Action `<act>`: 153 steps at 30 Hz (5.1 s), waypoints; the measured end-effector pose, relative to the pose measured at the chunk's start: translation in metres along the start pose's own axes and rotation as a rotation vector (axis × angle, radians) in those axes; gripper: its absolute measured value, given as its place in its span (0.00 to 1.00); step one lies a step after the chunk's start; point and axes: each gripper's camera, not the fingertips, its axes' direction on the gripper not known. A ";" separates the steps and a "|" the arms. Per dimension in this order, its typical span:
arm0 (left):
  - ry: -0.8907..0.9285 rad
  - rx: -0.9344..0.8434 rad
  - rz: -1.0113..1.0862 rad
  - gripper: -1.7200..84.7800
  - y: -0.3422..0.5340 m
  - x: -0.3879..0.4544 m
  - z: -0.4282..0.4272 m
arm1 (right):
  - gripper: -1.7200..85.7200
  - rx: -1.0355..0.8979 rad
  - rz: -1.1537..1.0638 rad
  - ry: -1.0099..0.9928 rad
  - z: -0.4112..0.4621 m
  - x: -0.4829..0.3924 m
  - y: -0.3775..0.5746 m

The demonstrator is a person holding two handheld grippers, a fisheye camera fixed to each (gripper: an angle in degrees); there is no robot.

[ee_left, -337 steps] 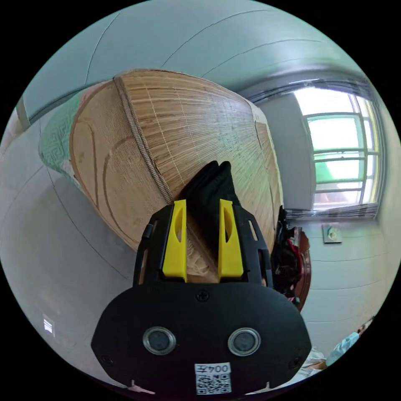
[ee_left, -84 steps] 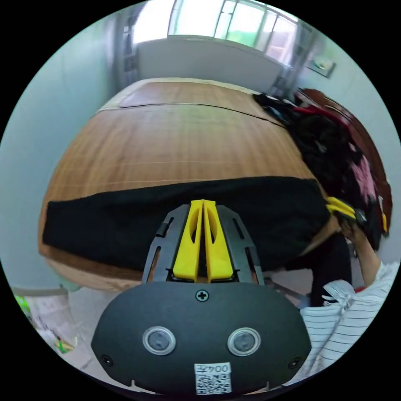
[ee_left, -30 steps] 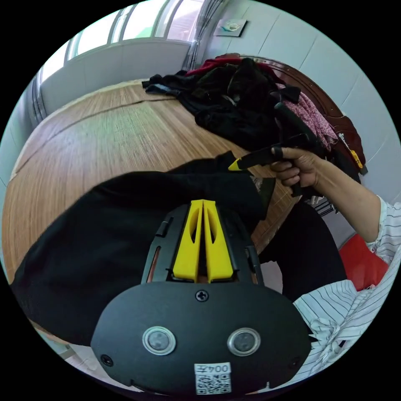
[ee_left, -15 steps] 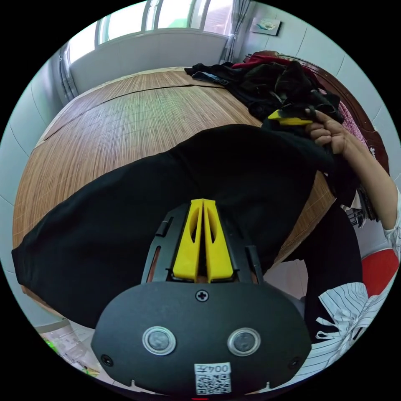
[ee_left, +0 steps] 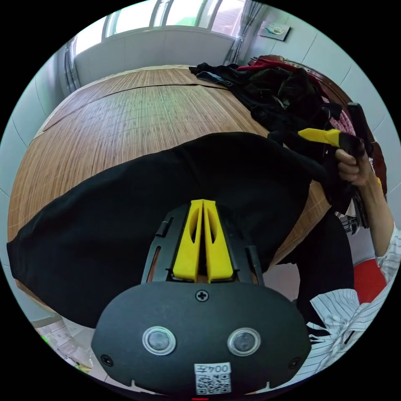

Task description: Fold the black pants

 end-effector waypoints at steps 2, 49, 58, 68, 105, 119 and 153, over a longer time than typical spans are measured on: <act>0.126 -0.016 -0.023 0.06 -0.013 -0.012 -0.016 | 0.21 -0.122 -0.094 0.123 0.032 -0.028 -0.005; 0.589 -0.032 -0.183 0.09 -0.082 -0.065 -0.174 | 0.01 -0.852 -0.136 0.026 0.102 -0.020 -0.033; 0.647 -0.040 -0.233 0.09 -0.107 -0.056 -0.143 | 0.01 -0.764 -0.062 0.003 0.101 -0.007 -0.032; 0.709 -0.159 -0.500 0.18 -0.177 -0.035 -0.007 | 0.10 0.083 0.169 0.026 -0.039 -0.018 0.046; -0.137 0.005 -0.040 0.15 0.027 0.154 0.074 | 0.06 0.155 0.774 0.180 0.092 -0.016 0.105; -0.212 -0.041 -0.014 0.14 0.003 0.229 0.057 | 0.08 -0.040 0.115 0.671 0.149 -0.130 0.020; -0.232 0.223 -0.706 0.17 0.080 -0.112 -0.452 | 0.08 -0.182 -0.023 0.723 0.383 -0.196 -0.023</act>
